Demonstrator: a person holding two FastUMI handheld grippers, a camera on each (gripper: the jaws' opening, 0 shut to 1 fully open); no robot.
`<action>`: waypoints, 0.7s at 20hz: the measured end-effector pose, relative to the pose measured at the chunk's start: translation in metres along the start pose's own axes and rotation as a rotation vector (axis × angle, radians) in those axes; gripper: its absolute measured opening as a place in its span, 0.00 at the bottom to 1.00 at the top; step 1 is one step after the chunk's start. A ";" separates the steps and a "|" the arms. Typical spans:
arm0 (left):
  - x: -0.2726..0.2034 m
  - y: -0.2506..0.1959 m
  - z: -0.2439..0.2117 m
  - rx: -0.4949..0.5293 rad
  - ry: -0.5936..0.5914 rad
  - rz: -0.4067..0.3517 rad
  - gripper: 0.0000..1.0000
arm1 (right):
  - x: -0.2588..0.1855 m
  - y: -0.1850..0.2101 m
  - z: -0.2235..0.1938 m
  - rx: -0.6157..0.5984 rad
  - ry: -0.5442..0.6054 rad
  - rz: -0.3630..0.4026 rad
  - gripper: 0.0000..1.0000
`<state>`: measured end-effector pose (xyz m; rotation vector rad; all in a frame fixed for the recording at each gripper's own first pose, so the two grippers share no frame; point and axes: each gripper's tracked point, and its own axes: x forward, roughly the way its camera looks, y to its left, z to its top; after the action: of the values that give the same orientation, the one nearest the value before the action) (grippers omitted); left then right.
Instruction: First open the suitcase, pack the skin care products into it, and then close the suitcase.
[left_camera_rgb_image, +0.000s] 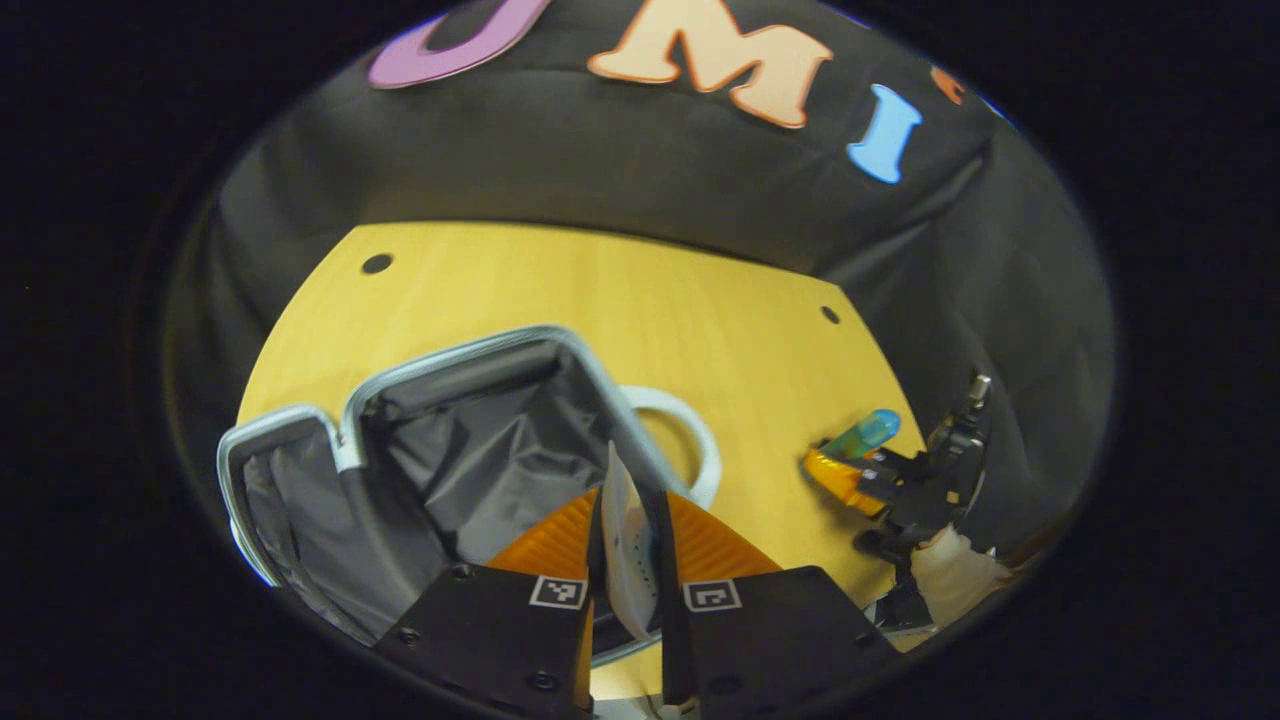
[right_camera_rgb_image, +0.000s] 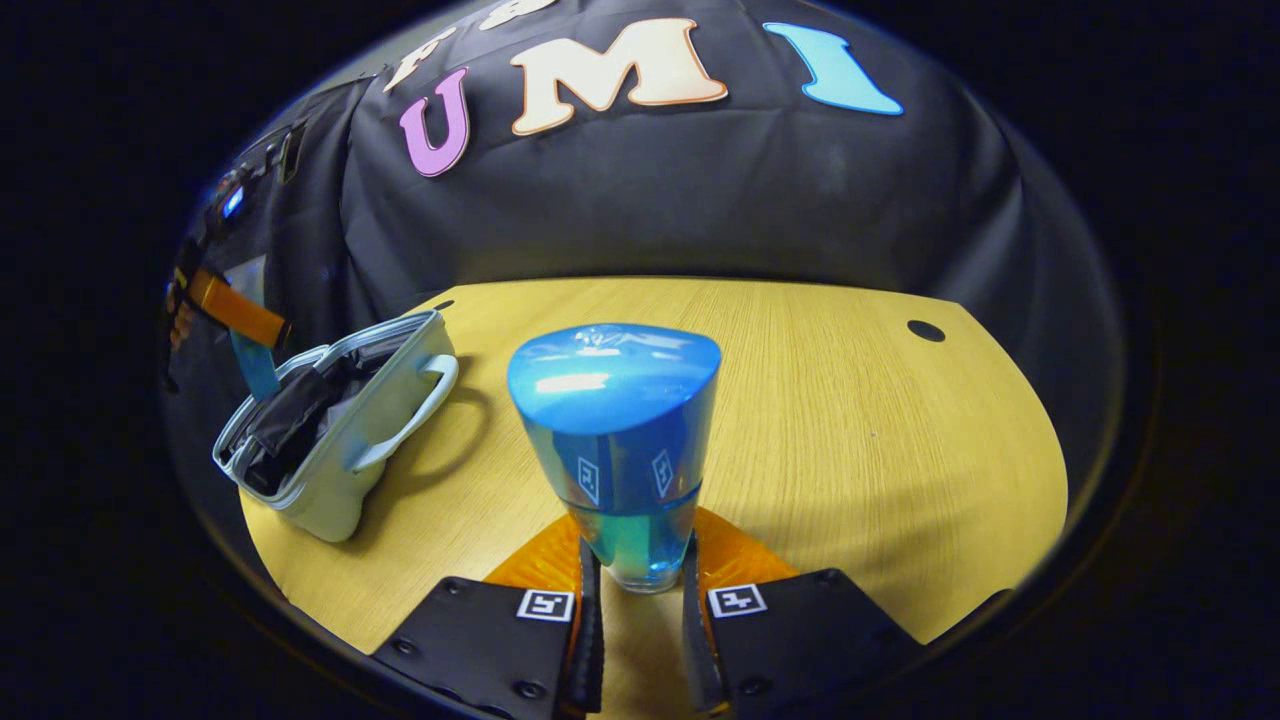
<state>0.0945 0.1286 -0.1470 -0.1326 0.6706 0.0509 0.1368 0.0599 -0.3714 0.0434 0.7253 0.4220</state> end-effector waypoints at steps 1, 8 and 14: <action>0.002 0.015 -0.012 -0.025 0.029 0.025 0.21 | -0.001 0.001 0.003 -0.002 0.006 0.002 0.34; 0.038 0.091 -0.096 -0.161 0.242 0.095 0.21 | -0.023 0.035 0.053 0.114 -0.025 0.079 0.34; 0.044 0.102 -0.097 -0.181 0.258 0.104 0.41 | -0.049 0.072 0.081 0.112 -0.024 0.103 0.34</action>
<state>0.0606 0.2166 -0.2603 -0.2816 0.9303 0.1972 0.1305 0.1156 -0.2666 0.1909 0.7249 0.4781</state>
